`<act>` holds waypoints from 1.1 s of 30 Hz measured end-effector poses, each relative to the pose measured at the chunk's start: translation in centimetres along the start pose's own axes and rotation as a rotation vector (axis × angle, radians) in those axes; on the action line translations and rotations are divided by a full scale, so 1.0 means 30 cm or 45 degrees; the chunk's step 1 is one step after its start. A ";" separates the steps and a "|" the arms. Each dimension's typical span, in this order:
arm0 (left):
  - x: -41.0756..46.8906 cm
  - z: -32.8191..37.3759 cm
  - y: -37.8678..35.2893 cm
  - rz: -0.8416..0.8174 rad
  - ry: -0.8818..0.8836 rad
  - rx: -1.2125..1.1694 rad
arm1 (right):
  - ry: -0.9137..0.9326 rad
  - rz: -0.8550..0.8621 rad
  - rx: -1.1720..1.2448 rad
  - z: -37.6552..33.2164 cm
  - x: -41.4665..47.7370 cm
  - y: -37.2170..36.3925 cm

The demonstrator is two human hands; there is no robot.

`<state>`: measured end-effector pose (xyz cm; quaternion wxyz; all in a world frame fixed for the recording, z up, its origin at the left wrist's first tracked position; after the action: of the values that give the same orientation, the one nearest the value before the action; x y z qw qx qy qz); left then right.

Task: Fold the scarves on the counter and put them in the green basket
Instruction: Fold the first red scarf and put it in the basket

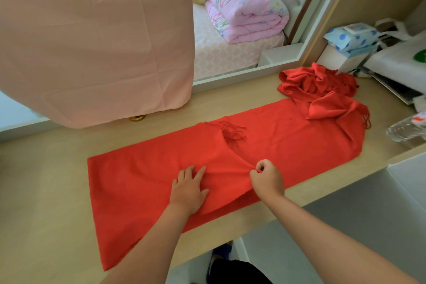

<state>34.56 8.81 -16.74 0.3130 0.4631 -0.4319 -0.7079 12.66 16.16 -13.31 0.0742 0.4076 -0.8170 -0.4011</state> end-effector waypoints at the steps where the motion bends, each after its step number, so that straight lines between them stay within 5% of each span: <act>1: -0.003 0.007 -0.003 -0.012 -0.038 0.092 | -0.055 -0.062 -0.127 0.019 -0.003 0.013; 5: -0.008 0.022 -0.008 -0.032 -0.075 0.199 | -0.038 -0.325 -0.669 0.061 -0.017 -0.001; 9: 0.002 -0.001 -0.017 -0.132 -0.075 0.170 | 0.254 -0.128 -0.336 0.027 0.045 -0.041; 13: 0.009 -0.056 0.002 -0.204 -0.087 0.208 | 0.158 -0.265 -0.068 -0.047 0.145 -0.094; 22: 0.155 -0.079 0.119 0.217 -0.034 0.095 | 0.046 -0.606 0.004 -0.159 0.309 -0.191; 26: 0.209 -0.077 0.109 -0.040 0.008 0.064 | 0.166 -0.557 0.275 -0.202 0.334 -0.191; 33: 0.226 -0.143 0.071 -0.109 -0.034 0.122 | 0.190 -0.357 -0.595 -0.138 0.366 -0.094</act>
<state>36.08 0.79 -18.29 0.2541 0.4861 -0.4492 -0.7052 9.00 4.76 -14.84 0.1701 0.5168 -0.6303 -0.5538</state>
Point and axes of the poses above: each hand's wrist, its own x-axis towards the middle knuckle, its own y-axis out of the back of the hand, z = x × y, the point moved 2 cm from there along x, towards the middle knuckle, and after that the axes turned 5 degrees about y, right-handed, at the moved point
